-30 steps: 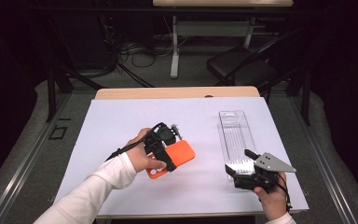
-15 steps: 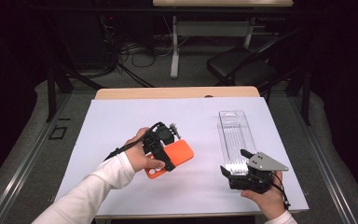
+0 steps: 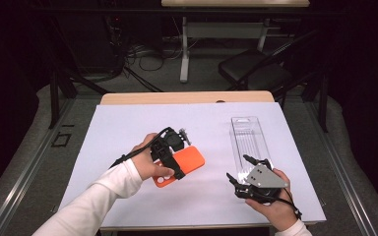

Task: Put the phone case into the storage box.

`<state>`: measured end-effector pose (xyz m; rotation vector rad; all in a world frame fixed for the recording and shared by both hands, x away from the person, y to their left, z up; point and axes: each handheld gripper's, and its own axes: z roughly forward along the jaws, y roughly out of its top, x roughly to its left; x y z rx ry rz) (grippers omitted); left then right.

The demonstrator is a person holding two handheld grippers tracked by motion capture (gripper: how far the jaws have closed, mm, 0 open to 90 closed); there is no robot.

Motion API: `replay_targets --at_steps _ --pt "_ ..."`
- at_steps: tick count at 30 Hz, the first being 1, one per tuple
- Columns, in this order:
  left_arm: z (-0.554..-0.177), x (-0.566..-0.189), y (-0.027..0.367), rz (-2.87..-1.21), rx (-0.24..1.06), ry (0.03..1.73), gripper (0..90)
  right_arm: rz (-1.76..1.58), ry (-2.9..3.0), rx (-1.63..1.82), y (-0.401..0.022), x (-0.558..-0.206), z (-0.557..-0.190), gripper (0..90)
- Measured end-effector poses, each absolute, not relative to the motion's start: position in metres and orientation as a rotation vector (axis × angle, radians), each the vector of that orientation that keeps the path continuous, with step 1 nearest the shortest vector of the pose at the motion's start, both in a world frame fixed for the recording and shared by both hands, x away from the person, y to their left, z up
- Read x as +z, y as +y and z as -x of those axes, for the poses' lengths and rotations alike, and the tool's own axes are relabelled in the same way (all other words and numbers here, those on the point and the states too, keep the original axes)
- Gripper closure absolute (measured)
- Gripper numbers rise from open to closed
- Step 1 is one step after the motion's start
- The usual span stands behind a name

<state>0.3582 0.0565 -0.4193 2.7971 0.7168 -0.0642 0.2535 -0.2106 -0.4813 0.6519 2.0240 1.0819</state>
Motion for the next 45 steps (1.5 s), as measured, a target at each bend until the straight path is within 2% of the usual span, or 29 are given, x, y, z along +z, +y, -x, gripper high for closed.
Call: replay_targets --at_steps 11,25,45 --pt "-0.36 -0.418 0.057 -2.798 -0.071 0.716 15.9 -0.272 1.997 0.862 -0.186 -0.478 -0.252 34.9" --pt "-0.362 -0.416 0.061 -2.787 -0.085 0.731 15.9 -0.122 2.044 0.747 -0.173 -0.481 -0.253 40.4" --pt "-0.364 -0.415 0.051 -2.774 -0.156 0.715 15.9 0.039 1.999 0.657 -0.159 -0.482 -0.256 39.7"
